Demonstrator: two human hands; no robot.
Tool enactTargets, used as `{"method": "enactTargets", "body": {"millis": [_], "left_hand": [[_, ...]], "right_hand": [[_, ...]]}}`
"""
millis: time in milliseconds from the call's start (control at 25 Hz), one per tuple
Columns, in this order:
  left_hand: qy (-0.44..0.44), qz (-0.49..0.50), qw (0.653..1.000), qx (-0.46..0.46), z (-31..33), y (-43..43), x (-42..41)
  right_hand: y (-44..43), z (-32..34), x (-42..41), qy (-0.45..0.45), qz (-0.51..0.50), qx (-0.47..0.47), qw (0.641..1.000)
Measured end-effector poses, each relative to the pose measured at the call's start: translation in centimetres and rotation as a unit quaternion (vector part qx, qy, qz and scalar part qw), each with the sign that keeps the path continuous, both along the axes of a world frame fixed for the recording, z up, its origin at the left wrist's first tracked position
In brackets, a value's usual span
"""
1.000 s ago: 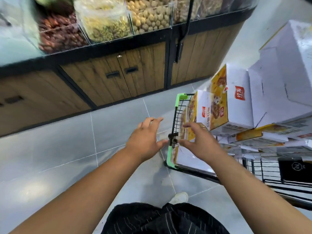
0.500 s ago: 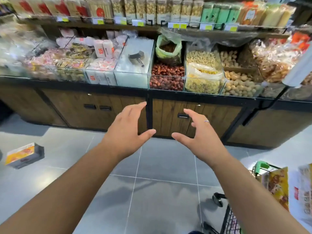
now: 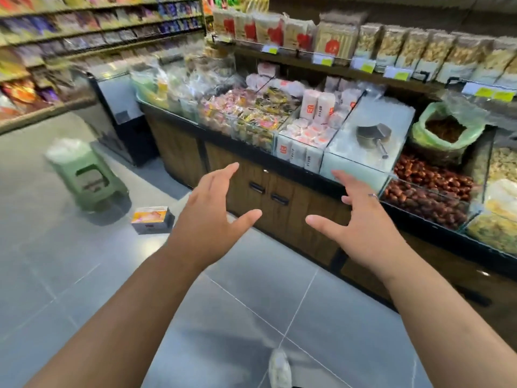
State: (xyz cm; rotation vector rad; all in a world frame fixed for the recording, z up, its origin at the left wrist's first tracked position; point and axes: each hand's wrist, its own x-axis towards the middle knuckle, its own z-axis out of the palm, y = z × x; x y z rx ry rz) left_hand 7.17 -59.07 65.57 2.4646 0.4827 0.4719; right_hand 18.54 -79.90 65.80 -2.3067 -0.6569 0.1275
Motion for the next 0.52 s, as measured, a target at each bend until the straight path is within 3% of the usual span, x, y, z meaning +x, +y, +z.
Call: {"method": "enactTargets", "body": {"millis": [280,520], "left_hand": [[-0.009,0.164,0.986,-0.015,0.1,12.2,2.8],[0.003,0.274,0.962,-0.013,-0.7,22.7,2.3]], "right_hand": [[16.6,0.7,9.9,0.011,0.179,0.005,0.984],[31.8,-0.1,11.6,0.004,0.284,-0.009,0.959]]}}
